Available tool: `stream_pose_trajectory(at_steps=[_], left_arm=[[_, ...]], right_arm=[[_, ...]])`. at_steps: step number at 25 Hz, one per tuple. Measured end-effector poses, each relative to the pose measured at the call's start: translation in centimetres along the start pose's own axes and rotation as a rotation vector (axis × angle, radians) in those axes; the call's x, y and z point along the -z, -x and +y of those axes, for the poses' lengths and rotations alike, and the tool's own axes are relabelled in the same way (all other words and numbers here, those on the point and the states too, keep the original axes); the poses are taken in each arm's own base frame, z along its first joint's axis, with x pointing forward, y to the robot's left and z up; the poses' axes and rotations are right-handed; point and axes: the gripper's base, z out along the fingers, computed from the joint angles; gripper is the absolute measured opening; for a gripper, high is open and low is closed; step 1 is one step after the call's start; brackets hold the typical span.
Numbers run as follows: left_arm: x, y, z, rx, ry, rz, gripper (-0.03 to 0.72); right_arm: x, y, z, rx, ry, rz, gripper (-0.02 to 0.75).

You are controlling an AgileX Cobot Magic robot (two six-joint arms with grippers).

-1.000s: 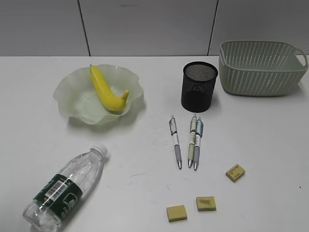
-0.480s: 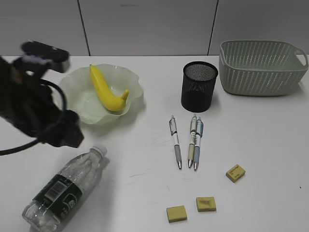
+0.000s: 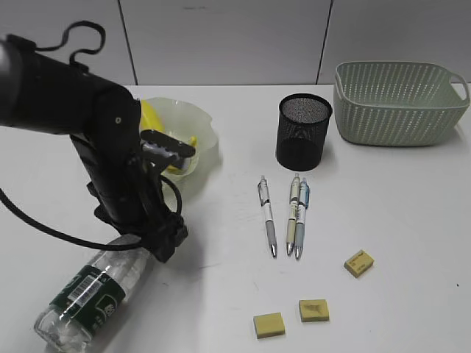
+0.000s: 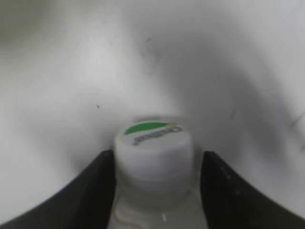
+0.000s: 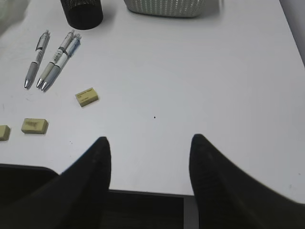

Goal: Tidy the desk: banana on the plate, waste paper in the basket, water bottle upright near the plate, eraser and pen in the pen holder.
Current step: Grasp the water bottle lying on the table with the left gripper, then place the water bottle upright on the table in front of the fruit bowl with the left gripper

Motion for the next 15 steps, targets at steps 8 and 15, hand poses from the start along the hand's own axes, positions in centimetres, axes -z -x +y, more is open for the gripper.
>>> stream_pose_trajectory(at_steps=[8,15], left_arm=[[2.1,0.4,0.0,0.024,0.0,-0.122,0.335],[7.0,-4.6,0.5,0.045,-0.028,-0.602,0.326]], right_arm=[[0.0,0.1,0.0,0.001,-0.001,-0.011,0.408],[-0.1,0.1,0.0,0.001,-0.002,-0.014,0.394]])
